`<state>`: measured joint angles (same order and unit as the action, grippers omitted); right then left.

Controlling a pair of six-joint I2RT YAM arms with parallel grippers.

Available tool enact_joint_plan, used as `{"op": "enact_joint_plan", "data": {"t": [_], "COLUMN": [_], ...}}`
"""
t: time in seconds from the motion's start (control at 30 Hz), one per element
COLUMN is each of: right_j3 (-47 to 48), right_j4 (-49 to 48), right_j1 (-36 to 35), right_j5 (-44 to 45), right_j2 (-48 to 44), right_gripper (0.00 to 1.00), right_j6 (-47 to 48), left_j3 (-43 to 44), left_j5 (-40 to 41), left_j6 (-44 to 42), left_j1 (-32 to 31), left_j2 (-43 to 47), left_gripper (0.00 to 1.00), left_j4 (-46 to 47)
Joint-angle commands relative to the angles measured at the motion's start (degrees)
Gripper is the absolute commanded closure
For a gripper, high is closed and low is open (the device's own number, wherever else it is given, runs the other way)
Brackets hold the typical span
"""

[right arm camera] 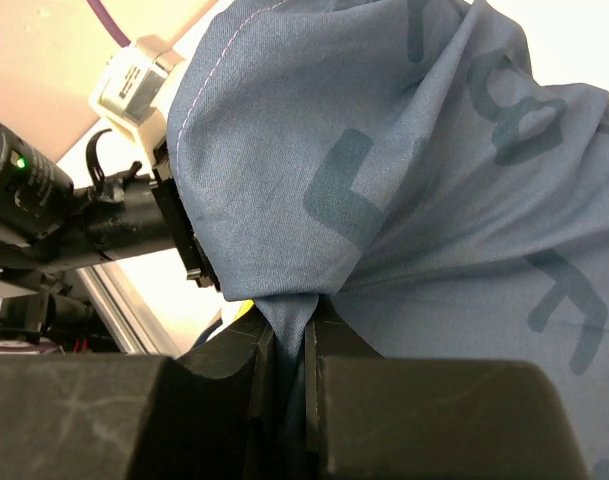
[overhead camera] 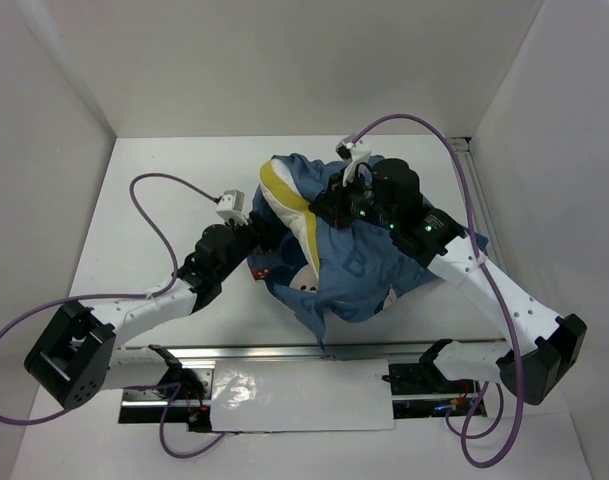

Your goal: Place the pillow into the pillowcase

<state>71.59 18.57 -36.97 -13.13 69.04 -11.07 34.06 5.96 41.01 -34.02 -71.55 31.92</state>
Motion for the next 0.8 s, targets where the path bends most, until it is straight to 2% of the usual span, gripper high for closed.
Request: {"op": "enact_joint_plan", "data": {"t": [0.0,0.2,0.33,0.53,0.63,0.77], "right_j3": [0.83,2.41,3.03,3.55,3.55,3.03], "right_j4": [-8.72,-8.72,-8.72,-8.72,-8.2,-8.99], "right_j1": [-0.21,-0.21,-0.21,-0.21,-0.21,-0.21], "right_j5": [-2.43,-3.04,-3.05,-2.0,-1.99,-3.38], "right_j2": [-1.54,-1.54,-1.54,-1.01,-0.48,-0.48], "right_gripper": [1.0,1.0,1.0,1.0,1.0,1.0], "right_j6": [-0.18,-0.18,-0.18,-0.18,-0.18,-0.18], "left_j3": [-2.95,1.09,1.09,-0.93,0.56,4.07], "left_j5": [-0.59,-3.14,-6.74,-6.13,-7.36,-3.77], "left_j6": [1.26,1.26,1.26,1.26,1.26,0.47], "left_j1": [-0.43,-0.96,-0.96,-0.96,-1.57,-2.89], "left_j2": [1.06,-4.82,-6.15,-3.86,-3.86,-7.1], "left_gripper": [0.43,0.43,0.44,0.44,0.44,0.46], "left_j4": [13.94,13.78,18.43,20.28,19.41,16.42]}}
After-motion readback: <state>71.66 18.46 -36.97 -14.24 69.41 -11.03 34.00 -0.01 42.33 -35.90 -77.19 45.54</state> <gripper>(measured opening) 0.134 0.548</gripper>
